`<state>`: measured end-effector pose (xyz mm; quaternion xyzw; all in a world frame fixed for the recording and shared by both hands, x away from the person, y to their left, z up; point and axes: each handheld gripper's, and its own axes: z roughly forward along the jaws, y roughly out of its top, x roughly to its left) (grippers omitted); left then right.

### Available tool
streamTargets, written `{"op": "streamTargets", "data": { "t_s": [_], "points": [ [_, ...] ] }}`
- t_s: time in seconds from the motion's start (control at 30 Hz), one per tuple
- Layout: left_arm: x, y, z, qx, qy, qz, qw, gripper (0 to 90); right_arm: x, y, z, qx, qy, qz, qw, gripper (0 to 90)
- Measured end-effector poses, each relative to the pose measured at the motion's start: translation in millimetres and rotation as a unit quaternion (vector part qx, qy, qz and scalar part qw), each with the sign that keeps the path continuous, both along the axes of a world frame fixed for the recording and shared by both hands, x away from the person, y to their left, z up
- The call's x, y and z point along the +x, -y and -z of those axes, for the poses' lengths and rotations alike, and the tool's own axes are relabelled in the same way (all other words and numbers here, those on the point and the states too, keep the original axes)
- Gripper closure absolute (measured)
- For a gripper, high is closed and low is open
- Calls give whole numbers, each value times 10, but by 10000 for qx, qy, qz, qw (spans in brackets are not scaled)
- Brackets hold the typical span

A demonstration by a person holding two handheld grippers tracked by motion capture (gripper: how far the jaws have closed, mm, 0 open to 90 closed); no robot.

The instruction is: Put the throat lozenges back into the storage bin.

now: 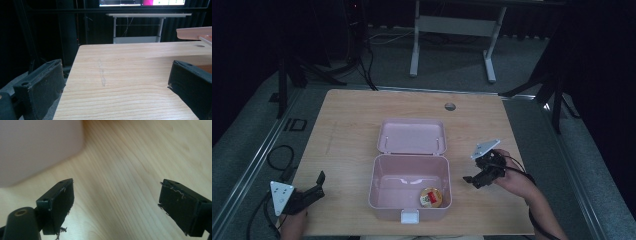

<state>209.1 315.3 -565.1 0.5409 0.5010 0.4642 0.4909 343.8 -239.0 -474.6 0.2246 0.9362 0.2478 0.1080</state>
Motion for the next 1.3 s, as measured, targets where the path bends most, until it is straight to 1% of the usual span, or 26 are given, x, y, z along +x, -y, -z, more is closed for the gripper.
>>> {"op": "streamTargets", "data": {
  "t_s": [0.03,0.1,0.2,0.3,0.33,0.37,0.4,0.43,0.47,0.57,0.6,0.63,0.67,0.7,0.73,0.8,0.87,0.93,0.97,1.03,1.1,1.13,1.2,1.23,1.27,1.3],
  "points": [
    [0,-3,0,-6,-4,5,10000,9,15,45,76,47,20,158,9999,129],
    [0,-1,0,-6,1,5,10000,9,48,115,174,178,-89,361,9992,130],
    [0,-1,0,-8,-1,8,10000,9,81,224,342,353,-91,728,9967,131],
    [0,-2,0,-11,1,13,10000,9,99,332,486,419,143,1117,9928,131],
    [0,-1,0,-8,-1,9,10000,9,96,377,531,467,308,1313,9898,130],
    [-1,-2,0,-6,7,7,10000,9,99,419,557,547,365,1450,9873,128],
    [-1,-2,0,-6,7,7,10000,9,99,419,557,547,365,1450,9873,128],
    [-1,-2,0,-8,1,6,10000,9,100,460,581,645,426,1586,9843,128],
    [0,-2,0,-9,2,9,10000,9,96,533,624,738,606,1811,9788,128],
    [-1,-1,0,-7,3,7,10000,9,87,660,685,984,669,2092,9706,127],
    [-1,-1,0,-7,3,7,10000,9,87,660,685,984,669,2092,9706,127],
    [-1,2,1,0,4,4,10000,9,87,693,701,1027,626,2160,9690,127],
    [0,2,1,-1,-4,8,10000,9,76,790,758,1053,647,2375,9635,128],
    [1,3,1,4,-6,5,10000,9,80,817,774,1032,625,2432,9624,131],
    [0,4,0,4,0,6,10000,9,73,840,780,1014,706,2503,9602,135],
    [0,3,1,6,-4,2,10000,9,66,894,774,1073,836,2646,9547,130],
    [-1,3,1,1,0,3,10000,9,56,962,753,1210,1072,2876,9440,130],
    [1,3,1,4,-10,7,10000,9,69,1041,743,1382,1010,3023,9377,130],
    [1,4,1,4,-7,8,10000,9,68,1071,749,1434,1051,3096,9341,130],
    [1,2,1,-3,-11,11,10000,9,84,1131,772,1527,898,3153,9323,130],
    [1,2,1,-3,-8,8,10000,9,77,1174,789,1645,968,3202,9279,130],
    [1,2,1,-1,-11,9,10000,9,83,1187,790,1683,927,3223,9269,128],
    [2,3,2,5,-14,11,10000,9,77,1208,785,1709,1036,3294,9228,132],
    [1,3,2,4,-14,14,10000,9,95,1228,788,1715,895,3282,9246,123],
    [2,3,2,1,-17,18,10000,8,110,1246,795,1701,820,3304,9248,127],
    [2,3,2,4,-18,19,10000,9,113,1264,806,1763,803,3336,9226,132]
  ]
}}
